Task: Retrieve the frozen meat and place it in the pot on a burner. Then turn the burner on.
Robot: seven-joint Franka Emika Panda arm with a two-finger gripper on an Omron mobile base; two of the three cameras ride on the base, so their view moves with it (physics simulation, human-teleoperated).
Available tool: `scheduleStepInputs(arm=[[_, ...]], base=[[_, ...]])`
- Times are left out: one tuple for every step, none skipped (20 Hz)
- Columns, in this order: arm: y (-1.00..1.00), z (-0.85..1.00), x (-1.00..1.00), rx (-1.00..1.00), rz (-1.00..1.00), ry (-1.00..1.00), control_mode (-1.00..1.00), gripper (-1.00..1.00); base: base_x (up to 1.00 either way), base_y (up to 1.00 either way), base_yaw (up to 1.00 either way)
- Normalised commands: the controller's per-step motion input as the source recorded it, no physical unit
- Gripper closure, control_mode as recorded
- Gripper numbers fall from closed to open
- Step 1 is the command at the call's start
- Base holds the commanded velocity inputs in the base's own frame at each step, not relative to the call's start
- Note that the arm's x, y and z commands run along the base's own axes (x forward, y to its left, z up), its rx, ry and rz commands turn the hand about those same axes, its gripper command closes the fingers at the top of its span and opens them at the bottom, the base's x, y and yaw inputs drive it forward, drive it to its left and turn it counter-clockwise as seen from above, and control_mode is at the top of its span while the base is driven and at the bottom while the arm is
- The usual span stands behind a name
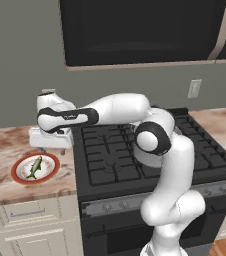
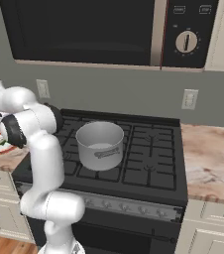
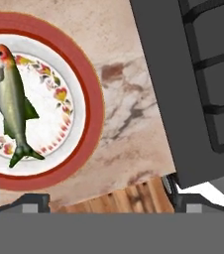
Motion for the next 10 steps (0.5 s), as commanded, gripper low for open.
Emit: scheduleStepInputs(arm=[[0.36,-0.1,0.46,-0.04,-0.07,-0.01,-1.0,-1.0],[0.38,-0.14,0.46,-0.06,-0.07,-0.02,-1.0,-1.0],[0.39,-0.15,0.42,-0.07,-0.07,-0.05,-1.0,-1.0],[0.36,-0.16,0.36,-0.07,-0.07,-0.07,-1.0,-1.0],[0.36,-0.16,0.29,-0.08,-0.07,-0.08,-1.0,-1.0],[0.36,-0.19,0.25,-0.08,-0.07,-0.1,-1.0,-1.0],[0.36,-0.24,0.23,-0.08,-0.07,-0.12,-1.0,-1.0],[0.36,-0.26,0.24,-0.07,-0.08,-0.1,-1.0,-1.0],[0.37,-0.28,0.24,-0.05,-0.08,-0.12,-1.0,-1.0],[0.36,-0.23,0.26,-0.05,-0.08,-0.13,-1.0,-1.0]], base=[[0.0,0.0,0.0],[0.0,0.0,0.0],[0.0,0.0,0.0],[0.0,0.0,0.0],[0.0,0.0,0.0],[0.0,0.0,0.0],[0.0,0.0,0.0],[0.0,0.0,0.0],[0.0,0.0,0.0],[0.0,0.0,0.0]])
